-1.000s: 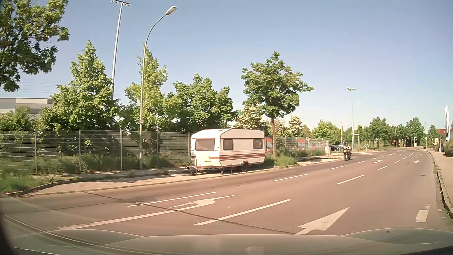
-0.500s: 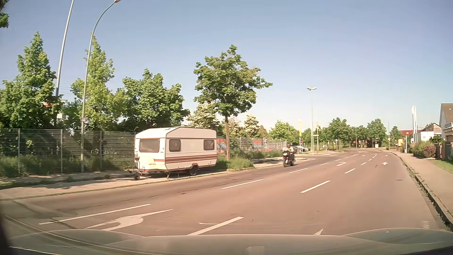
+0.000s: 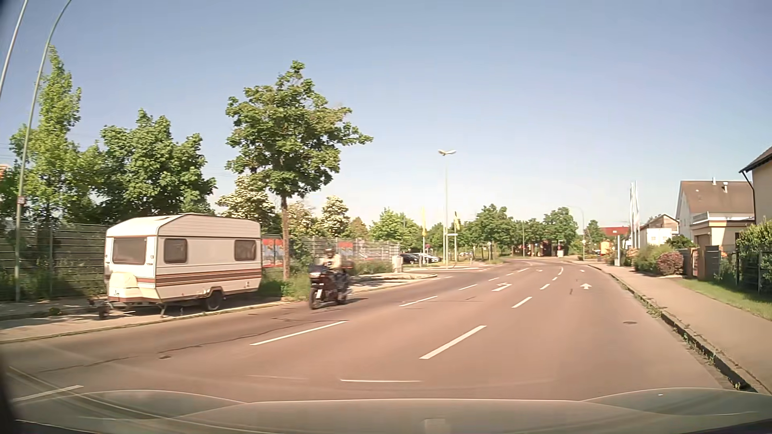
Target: Follow the waypoints while adhering to traffic rules and regulations
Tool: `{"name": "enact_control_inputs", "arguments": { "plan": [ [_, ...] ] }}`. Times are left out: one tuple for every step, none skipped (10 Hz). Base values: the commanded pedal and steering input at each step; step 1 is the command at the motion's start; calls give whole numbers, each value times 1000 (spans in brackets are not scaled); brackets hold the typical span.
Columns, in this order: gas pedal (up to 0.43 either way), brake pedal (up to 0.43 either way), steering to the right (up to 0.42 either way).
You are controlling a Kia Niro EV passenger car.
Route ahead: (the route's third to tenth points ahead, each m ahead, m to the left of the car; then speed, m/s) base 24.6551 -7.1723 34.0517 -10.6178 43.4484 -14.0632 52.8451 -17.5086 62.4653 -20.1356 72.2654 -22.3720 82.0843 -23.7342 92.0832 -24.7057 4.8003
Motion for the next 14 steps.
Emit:
{"name": "enact_control_inputs", "arguments": {
  "plan": [
    [287, 0, 342],
    [299, 0, 320],
    [311, 0, 299],
    [339, 0, 265],
    [370, 0, 234],
    [370, 0, 205],
    [378, 0, 169],
    [378, 0, 134],
    [378, 0, 99],
    [378, 0, 67],
    [378, 0, 56],
    [370, 0, 51],
    [370, 0, 51],
    [370, 0, 53]
  ]
}}
